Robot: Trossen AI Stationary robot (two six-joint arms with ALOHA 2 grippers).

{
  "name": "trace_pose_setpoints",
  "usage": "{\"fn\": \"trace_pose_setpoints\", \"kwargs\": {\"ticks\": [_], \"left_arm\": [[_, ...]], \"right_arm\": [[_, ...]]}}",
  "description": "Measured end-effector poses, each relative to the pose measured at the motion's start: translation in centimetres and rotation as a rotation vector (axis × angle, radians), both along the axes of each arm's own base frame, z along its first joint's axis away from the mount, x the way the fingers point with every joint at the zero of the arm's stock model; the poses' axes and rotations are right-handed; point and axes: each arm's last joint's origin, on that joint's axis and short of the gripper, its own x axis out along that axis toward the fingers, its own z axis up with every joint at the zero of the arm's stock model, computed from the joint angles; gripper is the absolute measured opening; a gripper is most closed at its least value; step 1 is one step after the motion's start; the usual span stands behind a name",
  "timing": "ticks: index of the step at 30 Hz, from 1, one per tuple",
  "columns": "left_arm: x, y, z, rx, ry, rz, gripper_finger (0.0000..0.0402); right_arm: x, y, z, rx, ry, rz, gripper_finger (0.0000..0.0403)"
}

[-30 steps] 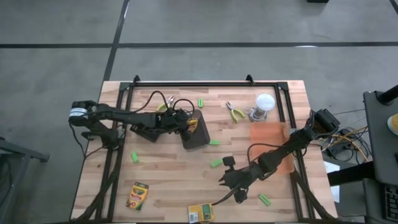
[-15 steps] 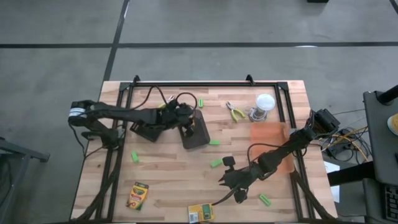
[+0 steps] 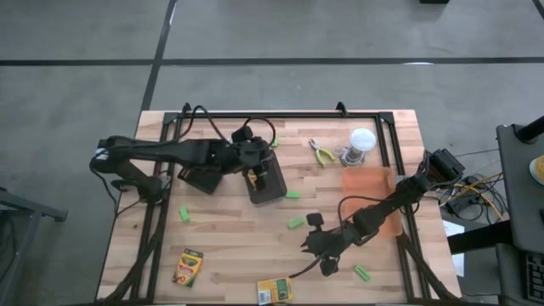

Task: Pick & Place School Supplies
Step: Put the left yellow crayon box into the black transparent bin

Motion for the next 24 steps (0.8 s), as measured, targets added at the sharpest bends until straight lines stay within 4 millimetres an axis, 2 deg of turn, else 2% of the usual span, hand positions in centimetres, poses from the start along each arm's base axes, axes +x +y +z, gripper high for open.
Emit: {"fn": "trace_pose_setpoints", "kwargs": {"ticks": [4, 8, 12, 16, 20, 24], "left_arm": [[-1.4, -2.6, 2.7, -0.066, 0.03, -0.065, 0.0119], [-3.0, -5.9, 3.6, -0.171, 0.081, -0.148, 0.0119], [-4.3, -9.6, 2.5, -0.234, 0.125, -0.189, 0.0118], [-5.8, -13.0, 0.5, -0.209, 0.122, -0.148, 0.0117], [-7.4, -15.1, -1.1, -0.074, 0.065, -0.07, 0.0117], [-8.9, -16.7, -2.2, 0.008, 0.074, -0.099, 0.0117]], "right_arm": [[-0.1, 0.0, -0.1, 0.009, 0.005, -0.01, 0.0057], [0.1, 0.1, 0.1, 0.027, -0.026, -0.008, 0.0057], [0.4, 0.6, 0.7, 0.033, -0.097, 0.043, 0.0057], [0.7, 1.5, 1.8, 0.078, -0.213, 0.21, 0.0057], [1.3, 1.8, 3.0, 0.16, -0.333, 0.34, 0.0057], [2.4, 1.2, 2.4, 0.156, -0.374, 0.322, 0.0057]]}}
